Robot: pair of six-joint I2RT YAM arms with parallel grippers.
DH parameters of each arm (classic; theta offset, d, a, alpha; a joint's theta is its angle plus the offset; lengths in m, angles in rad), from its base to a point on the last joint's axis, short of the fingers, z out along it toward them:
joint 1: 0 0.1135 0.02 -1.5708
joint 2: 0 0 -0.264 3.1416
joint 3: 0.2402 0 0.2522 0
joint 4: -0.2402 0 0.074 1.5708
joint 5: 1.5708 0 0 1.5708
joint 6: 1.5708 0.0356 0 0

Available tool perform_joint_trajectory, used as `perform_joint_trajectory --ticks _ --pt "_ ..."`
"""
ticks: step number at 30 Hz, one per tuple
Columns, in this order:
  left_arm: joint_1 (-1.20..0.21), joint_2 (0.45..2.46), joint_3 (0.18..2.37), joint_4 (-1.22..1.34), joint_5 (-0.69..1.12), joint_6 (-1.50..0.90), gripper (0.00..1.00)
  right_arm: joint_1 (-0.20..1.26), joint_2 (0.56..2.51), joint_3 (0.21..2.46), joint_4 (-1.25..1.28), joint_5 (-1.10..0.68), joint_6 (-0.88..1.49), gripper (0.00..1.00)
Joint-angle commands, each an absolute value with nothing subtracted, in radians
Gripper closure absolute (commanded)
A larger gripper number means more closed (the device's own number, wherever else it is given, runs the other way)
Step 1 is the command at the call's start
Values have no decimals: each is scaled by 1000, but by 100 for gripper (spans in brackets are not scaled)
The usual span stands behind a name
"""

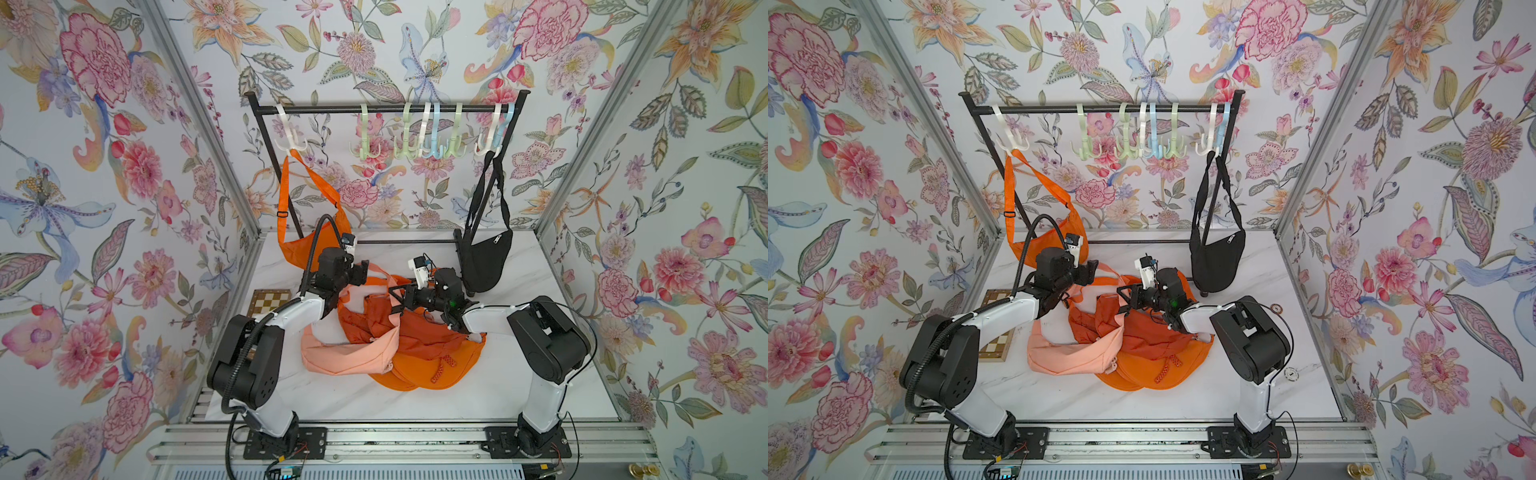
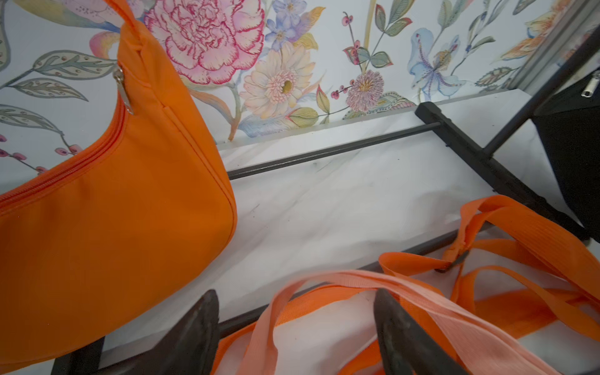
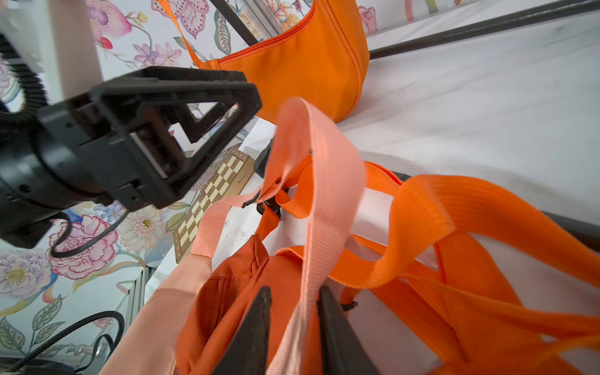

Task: Take the bag off the hook
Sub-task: Place the bag inside the bag, then pick up the bag from the hook.

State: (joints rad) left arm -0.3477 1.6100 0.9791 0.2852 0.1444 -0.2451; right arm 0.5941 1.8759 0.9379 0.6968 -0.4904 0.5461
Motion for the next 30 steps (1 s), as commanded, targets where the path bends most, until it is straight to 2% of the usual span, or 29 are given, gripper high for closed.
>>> perform_joint_trajectory --ticks 1,4,8,14,18,24,30 --pt "-342 1493 931 219 242 -273 23 595 1857 975 649 -462 504 71" --pt "-342 1406 906 192 203 -273 23 608 1836 997 593 -437 461 69" --pt "-342 1297 906 167 26 -236 23 629 1781 1022 531 -412 416 63" --pt "-329 1211 952 217 -222 -120 24 643 1670 1079 396 -372 310 41" --pt "-265 1235 1031 233 -250 -130 24 642 1612 1149 286 -340 244 30" --pt "-191 1324 1141 282 -305 -114 24 642 1561 1212 208 -316 185 26" --pt "-125 1470 1266 364 -390 -32 23 689 1533 1237 183 -319 151 25"
